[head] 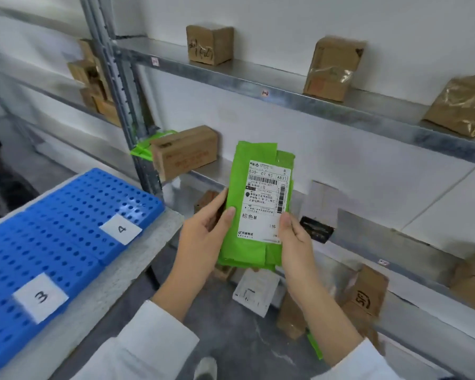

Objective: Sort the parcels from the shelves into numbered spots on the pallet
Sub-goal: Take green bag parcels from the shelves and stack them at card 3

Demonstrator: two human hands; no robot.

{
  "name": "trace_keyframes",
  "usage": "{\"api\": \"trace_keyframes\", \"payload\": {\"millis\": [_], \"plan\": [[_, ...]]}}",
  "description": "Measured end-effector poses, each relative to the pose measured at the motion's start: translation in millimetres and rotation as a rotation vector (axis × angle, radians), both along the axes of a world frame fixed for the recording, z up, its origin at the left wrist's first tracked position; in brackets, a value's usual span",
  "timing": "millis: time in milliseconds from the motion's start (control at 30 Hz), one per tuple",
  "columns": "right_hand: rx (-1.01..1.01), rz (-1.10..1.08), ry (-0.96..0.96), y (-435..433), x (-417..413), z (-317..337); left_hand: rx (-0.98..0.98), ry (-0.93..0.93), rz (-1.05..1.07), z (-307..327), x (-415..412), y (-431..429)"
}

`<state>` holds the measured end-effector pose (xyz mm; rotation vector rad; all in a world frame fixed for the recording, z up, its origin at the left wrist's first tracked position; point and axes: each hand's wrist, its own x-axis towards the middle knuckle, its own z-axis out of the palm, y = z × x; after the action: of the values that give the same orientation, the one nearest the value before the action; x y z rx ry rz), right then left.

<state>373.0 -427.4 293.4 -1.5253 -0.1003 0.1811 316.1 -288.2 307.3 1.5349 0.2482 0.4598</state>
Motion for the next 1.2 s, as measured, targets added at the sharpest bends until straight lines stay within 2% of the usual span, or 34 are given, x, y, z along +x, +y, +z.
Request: {"api": "trace_keyframes", "payload": {"millis": [233, 400, 733, 867, 1067, 1200], "plan": [[-0.019, 0.292, -0.009, 53.3, -29.7, -5.1, -0.050, 0.062, 0.272, -15.8, -66.9, 41.7], [-0.133, 0.406, -0.084, 101.3, -38.1, -6.3, -0.106, 0.037, 0.398, -23.4, -89.7, 79.8], [-0.162, 0.654, -0.056, 258.3, -65.1, -5.8, -0.146, 0.041, 0.638, -31.2, -145.8, 207.7], [-0.151, 0.754, 0.021, 327.6, -81.2, -7.0, -0.162, 0.045, 0.715, -30.3, -173.5, 265.2], [-0.208, 0.834, -0.023, 418.6, -107.5, -20.6, -0.190, 0.043, 0.796, -44.7, -204.8, 343.1], [-0.259, 0.854, 0.015, 465.8, -119.7, -41.3, -0.217, 0.079, 0.806, -61.7, -222.2, 380.3]]}}
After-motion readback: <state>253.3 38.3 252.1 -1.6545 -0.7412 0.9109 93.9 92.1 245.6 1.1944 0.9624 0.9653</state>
